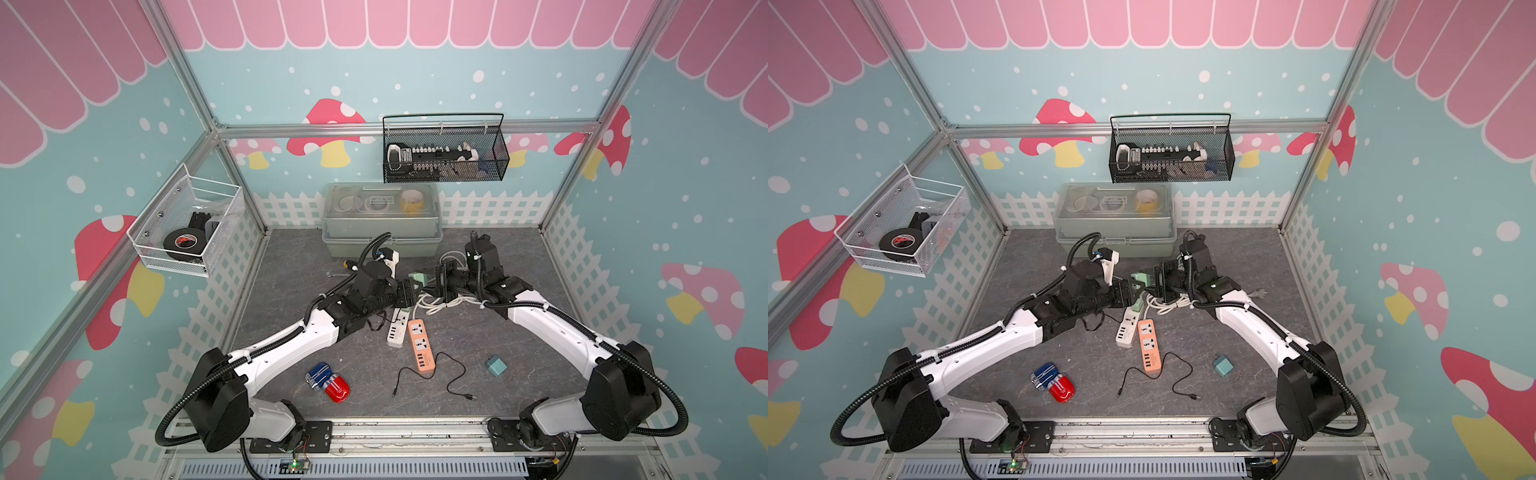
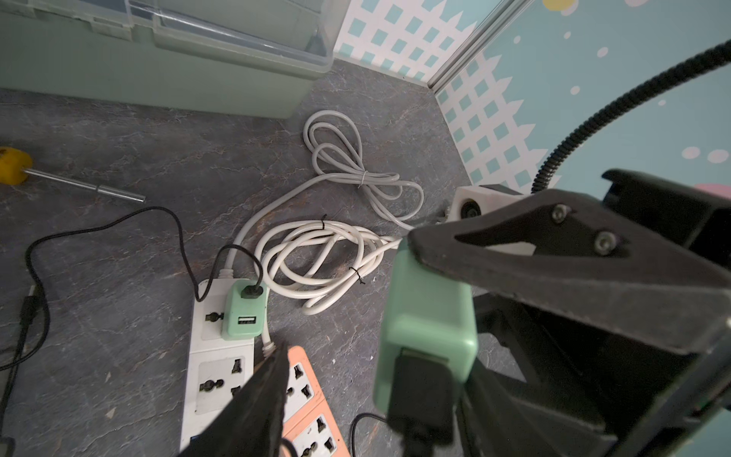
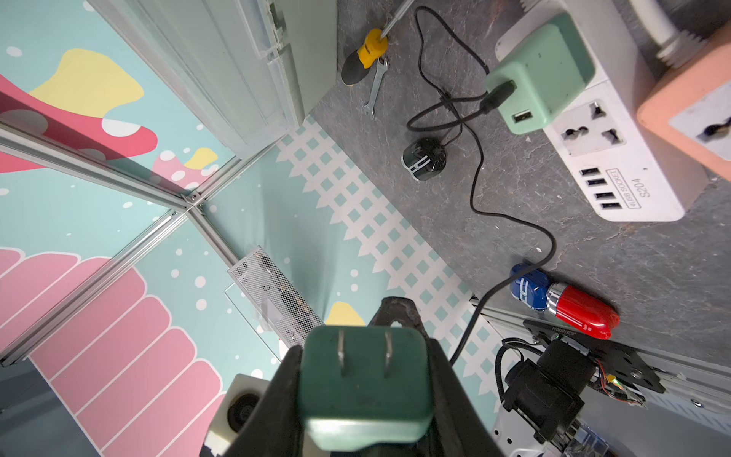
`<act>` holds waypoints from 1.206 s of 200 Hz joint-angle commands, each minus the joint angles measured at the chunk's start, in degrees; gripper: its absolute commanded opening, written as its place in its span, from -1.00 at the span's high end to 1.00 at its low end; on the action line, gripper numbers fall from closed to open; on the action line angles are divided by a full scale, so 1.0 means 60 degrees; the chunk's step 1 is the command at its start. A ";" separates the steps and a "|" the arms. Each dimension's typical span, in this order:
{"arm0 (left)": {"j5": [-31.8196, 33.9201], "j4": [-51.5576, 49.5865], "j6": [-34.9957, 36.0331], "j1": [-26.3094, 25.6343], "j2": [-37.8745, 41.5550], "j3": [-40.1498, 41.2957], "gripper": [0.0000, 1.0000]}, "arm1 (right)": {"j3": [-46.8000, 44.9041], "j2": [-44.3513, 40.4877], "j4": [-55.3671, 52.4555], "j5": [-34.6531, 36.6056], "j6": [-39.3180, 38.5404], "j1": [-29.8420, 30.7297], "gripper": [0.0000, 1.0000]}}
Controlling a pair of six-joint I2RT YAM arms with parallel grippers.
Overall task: Charge the electric shaver
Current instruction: Insert the plug into the socket.
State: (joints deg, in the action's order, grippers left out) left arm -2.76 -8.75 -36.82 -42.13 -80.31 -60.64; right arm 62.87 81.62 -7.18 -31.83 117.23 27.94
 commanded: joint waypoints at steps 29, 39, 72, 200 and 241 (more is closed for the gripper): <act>0.0050 0.0186 0.0076 0.0092 -0.0186 -0.0425 -0.02 | -0.0304 -0.0406 0.0280 -0.0276 0.0456 -0.0006 1.00; -0.0060 0.0200 0.0057 0.0107 -0.0237 -0.0460 0.07 | -0.0380 -0.0432 0.0440 -0.0228 0.0555 -0.0007 1.00; -0.0215 0.0300 -0.0074 0.0166 -0.0281 -0.0473 0.23 | -0.0457 -0.0421 0.0625 -0.0276 0.0758 0.0014 1.00; -0.0176 -0.0739 -0.0638 0.0383 0.0191 -0.0451 1.00 | -0.0790 -0.0768 0.0078 0.0178 -0.0020 -0.0089 -0.29; 0.0069 -0.2460 -0.0258 0.0577 0.0547 -0.0742 1.00 | -0.0098 -0.0908 -0.1736 0.0479 -0.2231 -0.0547 -0.48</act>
State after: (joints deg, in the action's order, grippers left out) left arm -4.47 -16.05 -39.22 -39.35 -79.61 -62.30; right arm 58.81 77.54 -9.74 -30.59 113.12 26.46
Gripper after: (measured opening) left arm 0.245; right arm 0.734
